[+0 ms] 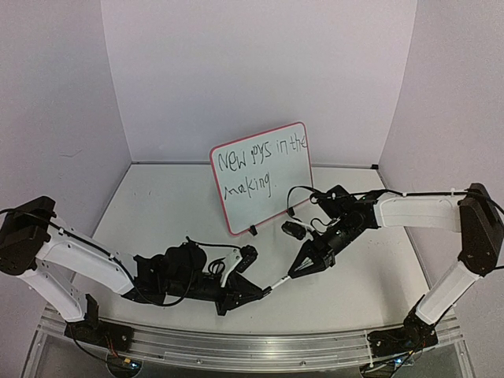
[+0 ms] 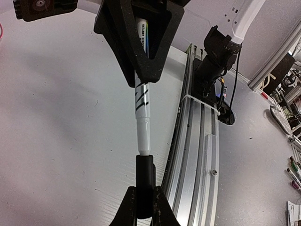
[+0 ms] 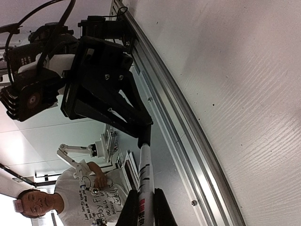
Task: Write a sentence on the whiteboard
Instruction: Insert the whiteboard marker without the cap into the pen cap.
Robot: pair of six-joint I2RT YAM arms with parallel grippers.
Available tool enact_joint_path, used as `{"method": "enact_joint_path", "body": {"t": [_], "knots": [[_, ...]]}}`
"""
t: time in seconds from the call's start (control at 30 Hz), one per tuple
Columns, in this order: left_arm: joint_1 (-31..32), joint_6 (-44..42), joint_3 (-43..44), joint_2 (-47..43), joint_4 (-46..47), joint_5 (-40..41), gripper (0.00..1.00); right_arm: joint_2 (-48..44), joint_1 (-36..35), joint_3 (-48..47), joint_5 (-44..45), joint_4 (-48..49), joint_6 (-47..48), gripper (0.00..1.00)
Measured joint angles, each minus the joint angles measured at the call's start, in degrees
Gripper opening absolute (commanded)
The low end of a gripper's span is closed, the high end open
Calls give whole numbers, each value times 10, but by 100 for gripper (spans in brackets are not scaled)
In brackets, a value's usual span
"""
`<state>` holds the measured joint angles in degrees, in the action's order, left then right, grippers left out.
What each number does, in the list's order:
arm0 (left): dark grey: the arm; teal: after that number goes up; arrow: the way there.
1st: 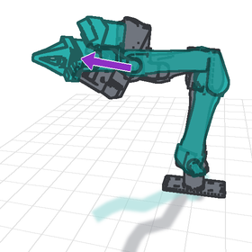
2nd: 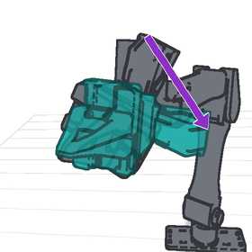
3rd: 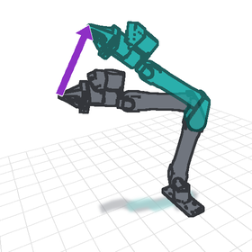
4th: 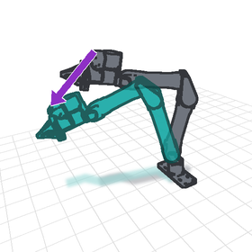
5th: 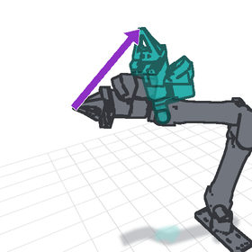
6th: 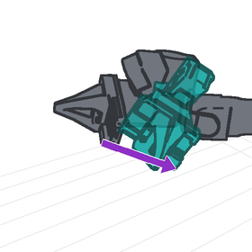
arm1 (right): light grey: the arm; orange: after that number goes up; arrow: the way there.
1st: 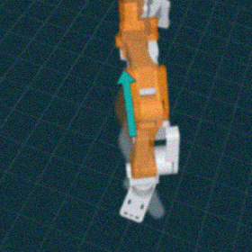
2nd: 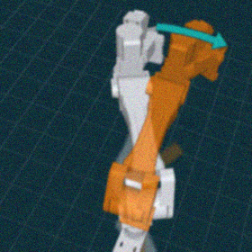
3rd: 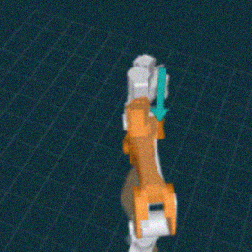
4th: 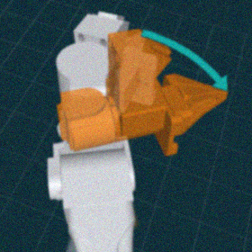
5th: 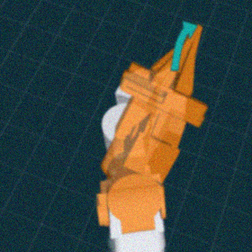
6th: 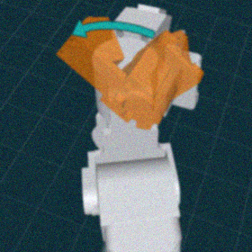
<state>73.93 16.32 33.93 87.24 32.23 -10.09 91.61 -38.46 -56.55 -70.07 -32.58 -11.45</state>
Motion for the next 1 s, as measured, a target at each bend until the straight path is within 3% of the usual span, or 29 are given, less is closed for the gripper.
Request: {"method": "enact_joint_path", "body": {"t": [0.47,1.0], "knots": [[0,0,10,-7,-6,-5,0,0,-4,-4,-19,0,-2,0],[2,2,23,9,-7,-5,0,0,-27,-12,20,-1,-17,0]]}}
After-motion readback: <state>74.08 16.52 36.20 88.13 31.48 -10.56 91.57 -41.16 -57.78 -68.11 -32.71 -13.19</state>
